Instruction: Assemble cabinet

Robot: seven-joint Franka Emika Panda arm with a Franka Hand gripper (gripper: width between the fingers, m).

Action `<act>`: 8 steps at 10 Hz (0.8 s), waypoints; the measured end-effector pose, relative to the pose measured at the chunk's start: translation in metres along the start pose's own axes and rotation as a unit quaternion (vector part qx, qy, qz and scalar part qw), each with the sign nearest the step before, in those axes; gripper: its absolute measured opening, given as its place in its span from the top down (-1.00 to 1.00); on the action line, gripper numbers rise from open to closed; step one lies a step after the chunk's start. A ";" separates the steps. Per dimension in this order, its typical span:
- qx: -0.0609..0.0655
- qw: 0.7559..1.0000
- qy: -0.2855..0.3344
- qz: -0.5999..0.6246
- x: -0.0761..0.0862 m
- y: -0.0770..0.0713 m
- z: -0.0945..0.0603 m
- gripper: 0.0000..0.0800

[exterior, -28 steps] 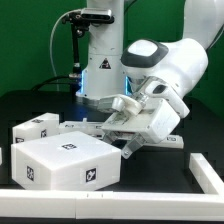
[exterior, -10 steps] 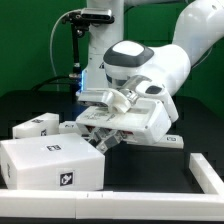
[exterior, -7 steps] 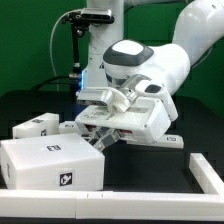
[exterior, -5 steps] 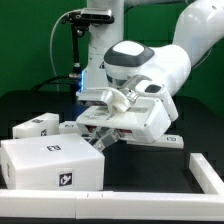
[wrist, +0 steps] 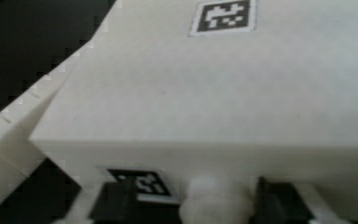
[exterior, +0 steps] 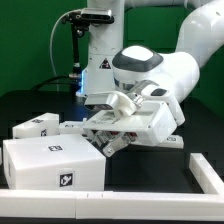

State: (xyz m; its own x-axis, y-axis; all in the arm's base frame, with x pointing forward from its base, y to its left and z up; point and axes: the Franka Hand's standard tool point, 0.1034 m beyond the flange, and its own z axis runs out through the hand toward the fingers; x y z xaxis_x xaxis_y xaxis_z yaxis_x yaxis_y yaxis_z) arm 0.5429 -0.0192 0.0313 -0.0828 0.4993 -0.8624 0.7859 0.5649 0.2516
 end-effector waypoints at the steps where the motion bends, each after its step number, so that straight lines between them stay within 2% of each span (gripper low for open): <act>1: -0.001 1.000 0.001 0.003 0.002 0.001 -0.001 -0.09; 2: 0.002 1.000 0.000 0.007 0.003 0.001 -0.001 -0.09; 3: 0.003 1.000 0.001 0.009 0.005 0.000 -0.001 -0.55; 4: 0.005 1.000 0.002 0.010 0.006 -0.002 0.000 -0.84; 5: 0.008 1.000 0.003 0.009 0.008 -0.005 0.002 -0.84; 6: 0.010 1.000 0.003 0.010 0.009 -0.008 0.003 -0.97; 8: 0.012 1.000 0.006 0.012 0.015 -0.011 0.002 -0.99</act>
Offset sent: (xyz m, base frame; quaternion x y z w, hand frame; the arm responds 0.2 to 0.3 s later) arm 0.0015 0.0004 -0.0110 0.0038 -0.0022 0.0111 0.9999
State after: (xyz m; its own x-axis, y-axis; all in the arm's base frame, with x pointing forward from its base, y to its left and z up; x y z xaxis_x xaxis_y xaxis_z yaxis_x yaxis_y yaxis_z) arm 0.5343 -0.0197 0.0147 -0.0715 0.5206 -0.8508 0.8025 0.5365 0.2608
